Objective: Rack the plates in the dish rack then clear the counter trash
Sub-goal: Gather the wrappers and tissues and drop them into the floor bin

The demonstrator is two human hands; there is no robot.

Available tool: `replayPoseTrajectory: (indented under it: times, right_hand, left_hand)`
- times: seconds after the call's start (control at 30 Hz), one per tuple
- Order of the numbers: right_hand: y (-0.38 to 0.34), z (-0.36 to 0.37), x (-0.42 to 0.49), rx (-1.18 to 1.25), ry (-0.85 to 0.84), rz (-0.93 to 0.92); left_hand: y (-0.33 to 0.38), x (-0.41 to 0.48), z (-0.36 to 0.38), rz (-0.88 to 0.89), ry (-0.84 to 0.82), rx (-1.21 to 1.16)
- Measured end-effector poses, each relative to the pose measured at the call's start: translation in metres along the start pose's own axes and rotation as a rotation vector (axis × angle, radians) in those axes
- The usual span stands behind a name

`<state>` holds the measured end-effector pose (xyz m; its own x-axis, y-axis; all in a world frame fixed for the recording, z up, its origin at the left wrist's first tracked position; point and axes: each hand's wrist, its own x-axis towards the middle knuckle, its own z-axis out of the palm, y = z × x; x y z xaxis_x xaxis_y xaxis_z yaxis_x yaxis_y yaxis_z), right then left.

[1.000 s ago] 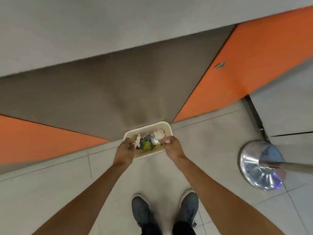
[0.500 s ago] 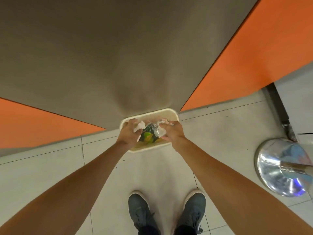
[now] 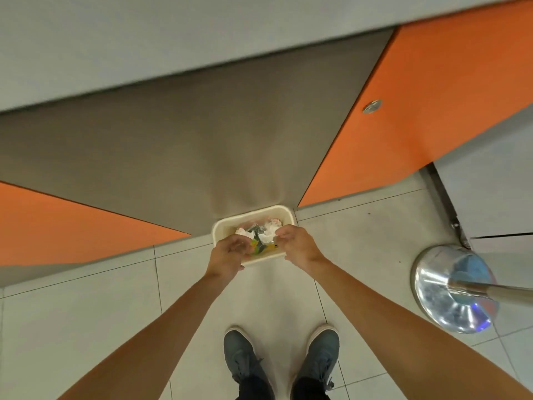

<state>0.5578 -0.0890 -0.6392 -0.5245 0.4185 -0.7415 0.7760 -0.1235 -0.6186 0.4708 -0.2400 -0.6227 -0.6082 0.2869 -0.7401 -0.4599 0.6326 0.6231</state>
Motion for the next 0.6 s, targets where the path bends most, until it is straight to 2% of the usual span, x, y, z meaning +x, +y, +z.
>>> replayPoseTrajectory:
  times: [0.1, 0.27, 0.47, 0.6]
  right_hand:
    - [-0.02, -0.017, -0.042, -0.092, 0.008, -0.134]
    - [-0.06, -0.052, -0.108, -0.254, 0.002, -0.22]
    - [-0.091, -0.113, -0.231, -0.392, -0.014, -0.307]
    - [-0.098, -0.156, -0.305, -0.435, 0.01, -0.371]
  left_hand:
    - [0.028, -0.04, 0.001, 0.015, -0.015, -0.068]
    - [0.088, -0.11, 0.008, 0.087, -0.019, -0.088]
    - [0.153, -0.225, 0.018, 0.252, -0.084, 0.126]
    - [0.17, -0.295, 0.024, 0.411, -0.017, 0.303]
